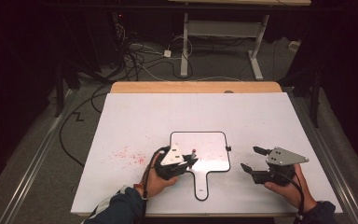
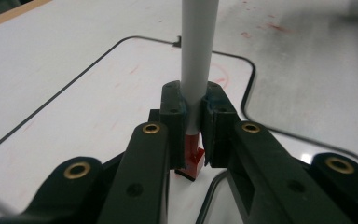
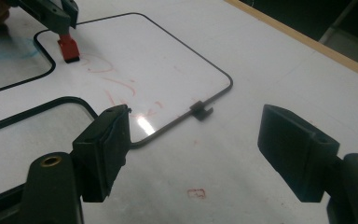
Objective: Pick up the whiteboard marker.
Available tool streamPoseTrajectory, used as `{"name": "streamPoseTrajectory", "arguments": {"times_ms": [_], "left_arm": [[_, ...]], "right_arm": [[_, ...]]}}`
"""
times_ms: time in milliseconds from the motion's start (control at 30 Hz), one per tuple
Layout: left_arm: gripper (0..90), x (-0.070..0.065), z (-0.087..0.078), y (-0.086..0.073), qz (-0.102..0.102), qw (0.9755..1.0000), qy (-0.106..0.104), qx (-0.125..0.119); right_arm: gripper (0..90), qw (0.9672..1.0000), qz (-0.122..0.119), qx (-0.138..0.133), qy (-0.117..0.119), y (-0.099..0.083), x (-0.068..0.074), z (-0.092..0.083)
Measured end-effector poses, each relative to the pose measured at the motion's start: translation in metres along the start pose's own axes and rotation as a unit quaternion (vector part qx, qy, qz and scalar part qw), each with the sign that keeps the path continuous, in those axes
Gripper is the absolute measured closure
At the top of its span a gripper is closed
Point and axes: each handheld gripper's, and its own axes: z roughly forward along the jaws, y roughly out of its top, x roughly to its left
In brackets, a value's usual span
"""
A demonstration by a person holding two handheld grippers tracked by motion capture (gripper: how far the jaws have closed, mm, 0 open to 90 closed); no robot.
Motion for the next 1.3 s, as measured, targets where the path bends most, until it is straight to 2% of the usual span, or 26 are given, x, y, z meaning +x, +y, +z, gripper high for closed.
{"name": "streamPoseTrajectory", "arguments": {"times_ms": [33,200,300,400,667,700,767,967,1033,1100,1300], "left_arm": [[78.8,0.002,-0.006,-0.004,-0.010,0.9999,0.007,0.004],[78.8,0.010,-0.026,-0.018,-0.032,0.9992,0.022,-0.003],[78.8,0.010,-0.030,-0.020,-0.032,0.9991,0.027,-0.004],[78.8,0.009,-0.026,-0.018,-0.036,0.9990,0.028,-0.004],[78.8,0.006,0.005,0.002,-0.025,0.9997,-0.001,-0.003],[78.8,0.006,0.011,0.005,-0.020,0.9997,-0.012,-0.007],[78.8,0.003,0.020,0.011,-0.022,0.9997,-0.014,-0.004],[78.8,-0.011,0.048,0.032,0.003,0.9998,-0.017,0.009],[78.8,-0.013,0.057,0.037,-0.002,0.9998,-0.018,0.010],[78.9,-0.018,0.066,0.043,0.002,0.9997,-0.021,0.011],[78.9,-0.031,0.088,0.054,0.006,0.9991,-0.043,0.002]], "right_arm": [[26.0,1.0000,0.000,0.000,-0.001,0.000,0.000,0.000],[26.2,1.0000,-0.004,0.004,0.001,0.001,0.001,0.003],[26.2,1.0000,-0.005,0.004,0.001,0.002,0.002,0.003],[26.2,1.0000,-0.004,0.004,0.003,0.002,0.001,0.004],[26.5,0.9999,-0.005,0.009,0.004,0.001,0.001,0.004],[26.5,0.9999,-0.006,0.007,0.004,0.001,0.001,0.004],[26.5,0.9999,-0.006,0.008,0.003,0.001,0.001,0.003],[26.5,0.9999,-0.005,0.009,0.003,-0.001,0.000,0.002],[26.5,1.0000,-0.004,0.008,0.002,-0.001,0.000,0.001],[26.5,1.0000,-0.004,0.009,0.002,-0.001,0.000,0.001],[26.5,0.9999,-0.004,0.010,0.002,-0.002,-0.002,0.001]]}}
